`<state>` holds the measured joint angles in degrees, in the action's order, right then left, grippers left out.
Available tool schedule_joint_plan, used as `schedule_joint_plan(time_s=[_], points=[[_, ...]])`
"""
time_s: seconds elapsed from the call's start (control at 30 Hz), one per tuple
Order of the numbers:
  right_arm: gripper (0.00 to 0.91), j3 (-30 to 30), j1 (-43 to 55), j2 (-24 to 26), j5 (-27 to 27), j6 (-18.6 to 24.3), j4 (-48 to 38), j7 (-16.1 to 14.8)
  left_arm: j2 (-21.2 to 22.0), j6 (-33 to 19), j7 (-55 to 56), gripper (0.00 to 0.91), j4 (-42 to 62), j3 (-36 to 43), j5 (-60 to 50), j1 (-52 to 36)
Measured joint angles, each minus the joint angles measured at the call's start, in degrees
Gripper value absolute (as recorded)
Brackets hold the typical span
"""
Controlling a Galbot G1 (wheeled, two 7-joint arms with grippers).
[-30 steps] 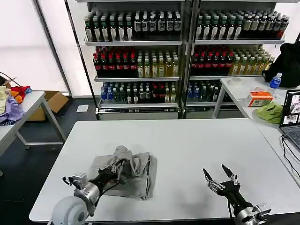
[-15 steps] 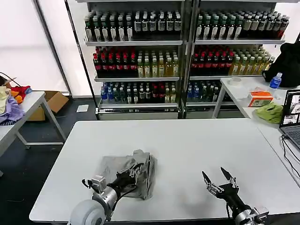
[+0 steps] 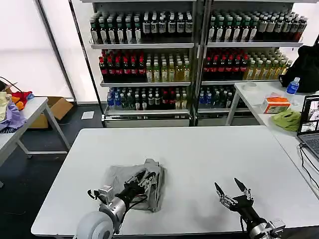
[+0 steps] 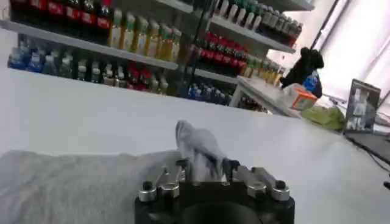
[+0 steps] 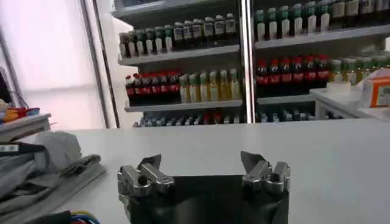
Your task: Fold and organize the clothes.
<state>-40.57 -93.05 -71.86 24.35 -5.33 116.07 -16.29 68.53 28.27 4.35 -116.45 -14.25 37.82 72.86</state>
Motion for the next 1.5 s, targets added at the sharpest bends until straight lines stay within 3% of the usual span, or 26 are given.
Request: schedule_joint_plan(time_s=[0.3,0.6,1.0,1.47,1.5], points=[[0.907,0.52,-0.12,0.15,-0.29,0.28,-0.19,0.09,-2.04,2.51,1.35,0.907,-7.89,-9.04,2.87,2.71],[0.907,0.81,-0.31,0.19,-0.74,0.4,0.17,0.12,-3.54,3.71,1.16,0.907,-4.05,-17.48,-0.66,6.6],[0.907,0.29,-0.76,0.17,-1.25,0.41,0.73,0.3,0.0,4.37,1.55,0.907,2.98,-16.54,-6.75,6.51],[0.907,1.2,-0.18,-0.18,-2.23,0.82,-0.22,0.25,3.42,4.61,1.79,0.907,4.28,-14.97,-8.6,5.74],[0.907,1.18,-0.17,-0.14,-2.23,0.83,-0.25,0.26,3.58,4.61,1.7,0.877,4.33,-14.89,-8.63,5.71]])
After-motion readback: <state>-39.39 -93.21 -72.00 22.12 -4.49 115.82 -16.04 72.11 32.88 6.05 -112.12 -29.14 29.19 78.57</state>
